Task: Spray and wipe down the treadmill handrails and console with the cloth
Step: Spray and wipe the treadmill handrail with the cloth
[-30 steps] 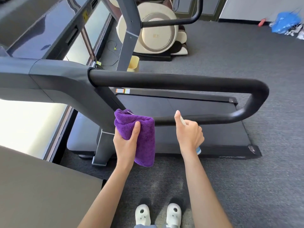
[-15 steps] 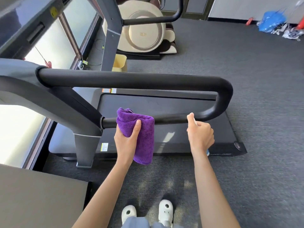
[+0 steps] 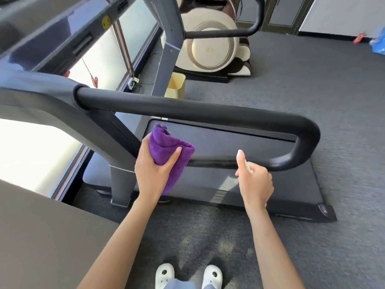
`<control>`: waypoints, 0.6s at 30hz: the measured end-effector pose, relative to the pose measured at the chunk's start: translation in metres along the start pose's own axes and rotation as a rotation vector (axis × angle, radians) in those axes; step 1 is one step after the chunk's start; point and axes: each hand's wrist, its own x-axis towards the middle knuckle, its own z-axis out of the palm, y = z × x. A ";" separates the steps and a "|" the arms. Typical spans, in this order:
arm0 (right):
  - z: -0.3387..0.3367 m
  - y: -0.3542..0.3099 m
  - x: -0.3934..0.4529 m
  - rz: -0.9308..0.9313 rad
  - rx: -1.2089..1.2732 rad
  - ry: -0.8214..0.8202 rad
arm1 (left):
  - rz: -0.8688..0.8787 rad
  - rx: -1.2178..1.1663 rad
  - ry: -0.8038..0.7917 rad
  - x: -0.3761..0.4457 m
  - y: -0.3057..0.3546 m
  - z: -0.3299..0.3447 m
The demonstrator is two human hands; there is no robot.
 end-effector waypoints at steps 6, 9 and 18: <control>0.001 -0.009 -0.003 -0.103 -0.022 -0.011 | 0.170 0.591 -0.262 0.036 -0.045 0.033; 0.004 -0.010 -0.006 -0.119 -0.035 -0.032 | 0.254 0.471 -0.228 0.039 -0.054 0.034; 0.011 -0.009 -0.009 -0.122 -0.065 -0.035 | 0.407 0.709 -0.390 0.056 -0.069 0.035</control>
